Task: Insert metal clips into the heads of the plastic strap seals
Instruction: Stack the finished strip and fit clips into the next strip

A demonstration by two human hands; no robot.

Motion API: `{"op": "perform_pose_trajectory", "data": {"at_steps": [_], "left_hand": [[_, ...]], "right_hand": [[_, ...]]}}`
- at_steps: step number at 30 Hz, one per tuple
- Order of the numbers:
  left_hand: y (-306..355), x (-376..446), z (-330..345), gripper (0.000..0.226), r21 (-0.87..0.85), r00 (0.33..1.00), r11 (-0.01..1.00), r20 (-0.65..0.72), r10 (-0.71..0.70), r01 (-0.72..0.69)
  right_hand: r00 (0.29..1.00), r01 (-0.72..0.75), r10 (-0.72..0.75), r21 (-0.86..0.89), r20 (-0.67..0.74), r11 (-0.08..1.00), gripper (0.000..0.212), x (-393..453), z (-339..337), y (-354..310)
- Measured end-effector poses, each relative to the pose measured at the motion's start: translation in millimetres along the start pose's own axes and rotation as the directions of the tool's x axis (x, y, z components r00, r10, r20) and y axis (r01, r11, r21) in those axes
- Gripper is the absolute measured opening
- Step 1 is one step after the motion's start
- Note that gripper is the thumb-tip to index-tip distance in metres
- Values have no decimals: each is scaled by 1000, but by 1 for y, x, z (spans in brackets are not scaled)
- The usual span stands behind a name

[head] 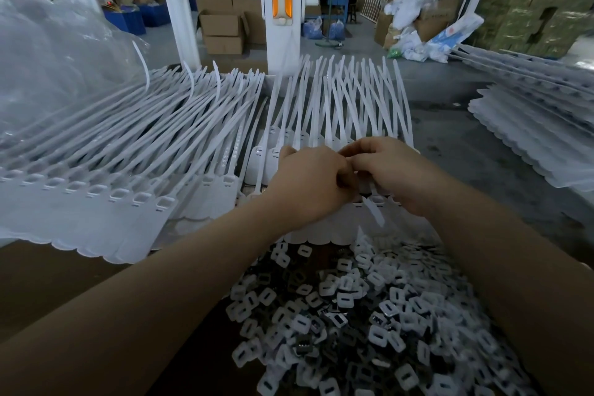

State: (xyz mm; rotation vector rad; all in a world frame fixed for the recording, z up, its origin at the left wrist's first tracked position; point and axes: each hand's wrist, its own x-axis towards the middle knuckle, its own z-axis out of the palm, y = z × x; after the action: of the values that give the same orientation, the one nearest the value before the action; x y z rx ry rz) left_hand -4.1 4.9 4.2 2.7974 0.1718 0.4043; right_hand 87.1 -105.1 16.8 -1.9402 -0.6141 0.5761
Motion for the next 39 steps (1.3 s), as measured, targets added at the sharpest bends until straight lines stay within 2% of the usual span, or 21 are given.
{"op": "perform_pose_trajectory", "data": {"at_steps": [2, 5, 7, 9, 17, 20, 23, 27, 31, 35, 39], "left_hand": [[-1, -1, 0, 18, 70, 998, 995, -5, 66, -65], [-3, -5, -2, 22, 213, 970, 948, 1, 241, -236], [-7, -7, -4, 23, 240, 943, 914, 25, 332, -328], [-11, -9, -6, 22, 208, 932, 910, 30, 361, -359], [-20, -12, -12, 10, -25, 957, 957, 11, 288, -288], [-15, -14, -20, 10, -274, 943, 921, 104, 315, -278], [-9, -18, -25, 13, -414, 892, 878, 260, 369, -242], [-2, -20, -25, 16, -429, 826, 871, 380, 415, -241], [3, -21, -22, 16, -386, 809, 891, 428, 403, -239], [5, -21, -20, 12, -370, 819, 897, 419, 393, -241], [0, -21, -22, 5, -453, 887, 887, 370, 277, -88]], "right_hand": [[1000, 1, -1, -10, 0, 1000, 17, 1, -1, 0], [1000, 0, 0, -10, 5, 1000, 16, 1, -3, 2], [1000, 6, -6, -4, 6, 1000, 15, 1, -3, 2], [1000, 8, -8, 12, 4, 1000, 15, 0, -3, 1], [1000, 13, -14, -21, -6, 1000, 14, 2, -4, 4], [1000, 22, -23, -31, -13, 999, 14, 4, -6, 6], [1000, 21, -21, 19, -2, 1000, 15, 4, -6, 8], [1000, 31, -31, 27, -4, 999, 16, 2, -6, 7], [1000, 27, -27, 24, -7, 999, 15, -1, -6, 6], [999, 32, -32, 10, -8, 999, 15, -1, -6, 6], [1000, 27, -27, 14, -4, 1000, 16, -1, -7, 6]]}}
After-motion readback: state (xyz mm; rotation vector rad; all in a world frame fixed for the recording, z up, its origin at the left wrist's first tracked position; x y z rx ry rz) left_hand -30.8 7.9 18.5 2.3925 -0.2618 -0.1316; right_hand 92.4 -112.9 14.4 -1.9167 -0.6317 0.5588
